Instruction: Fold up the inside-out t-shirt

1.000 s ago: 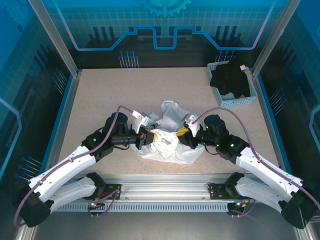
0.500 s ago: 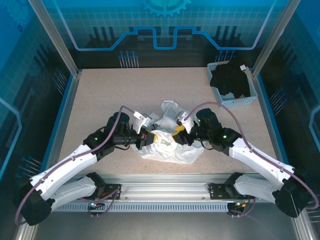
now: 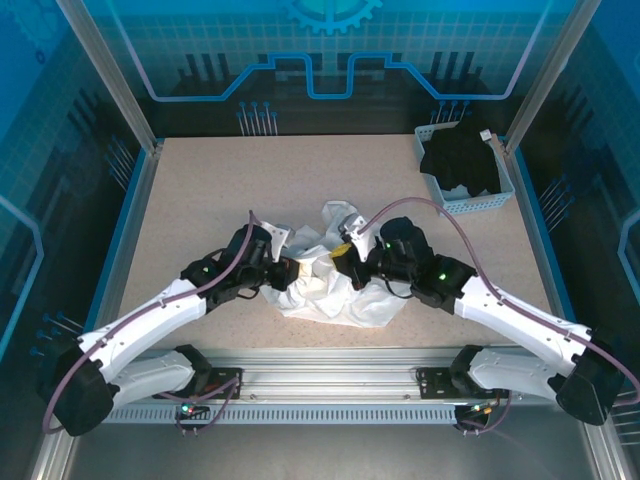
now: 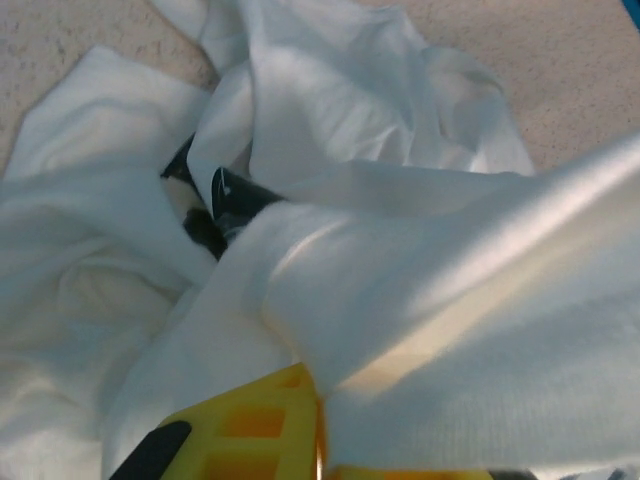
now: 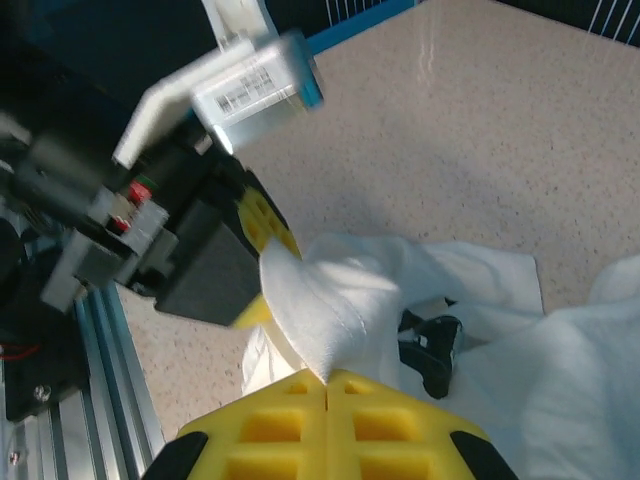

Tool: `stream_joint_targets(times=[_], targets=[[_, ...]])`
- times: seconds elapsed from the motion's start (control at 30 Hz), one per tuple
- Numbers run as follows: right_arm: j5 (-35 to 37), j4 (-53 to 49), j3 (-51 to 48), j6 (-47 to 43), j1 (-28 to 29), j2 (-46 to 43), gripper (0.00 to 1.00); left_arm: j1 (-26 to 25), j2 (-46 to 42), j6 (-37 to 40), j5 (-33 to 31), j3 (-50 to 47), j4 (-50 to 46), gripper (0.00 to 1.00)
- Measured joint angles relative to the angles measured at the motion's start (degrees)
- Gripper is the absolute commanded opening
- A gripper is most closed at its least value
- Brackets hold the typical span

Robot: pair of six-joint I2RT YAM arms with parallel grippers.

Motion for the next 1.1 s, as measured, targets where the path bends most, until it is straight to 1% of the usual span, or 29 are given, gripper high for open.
stream_joint_targets(times=[0.13,0.3,0.4,0.5,0.7,0.93,1.1], targets=[[2.9,3.2,0.0,1.6,1.5,0.5,0.00,0.0,0.1,-1.9,0.0,-0.3,-0.5,0.14],[5.9,4.3,1.0,1.9,3.5,0.9,0.00,0.0,0.1,-3.5,0.0,-1.6,-1.3,0.16],[8.2,4.4,1.6,1.3,4.5,0.9,0.00,0.1,0.1,-4.3,0.6,-1.6,-1.7,0.21],[10.5,4.4,1.6,0.6,4.9,0.9,0.00,0.1,0.1,-5.0,2.0,-1.7,-1.8,0.24],[14.1,4.0,1.6,-1.1,4.9,-0.7,0.00,0.2,-0.2,-5.0,3.6,-2.6,-2.5,0.26],[17.7,2.6,1.6,-3.5,4.9,-2.1,0.00,0.4,-1.4,-5.0,6.3,-3.5,-2.3,0.21],[20.9,0.6,1.6,-4.1,4.7,-2.1,0.00,0.7,-4.5,-4.9,7.7,-4.7,-2.3,0.12]])
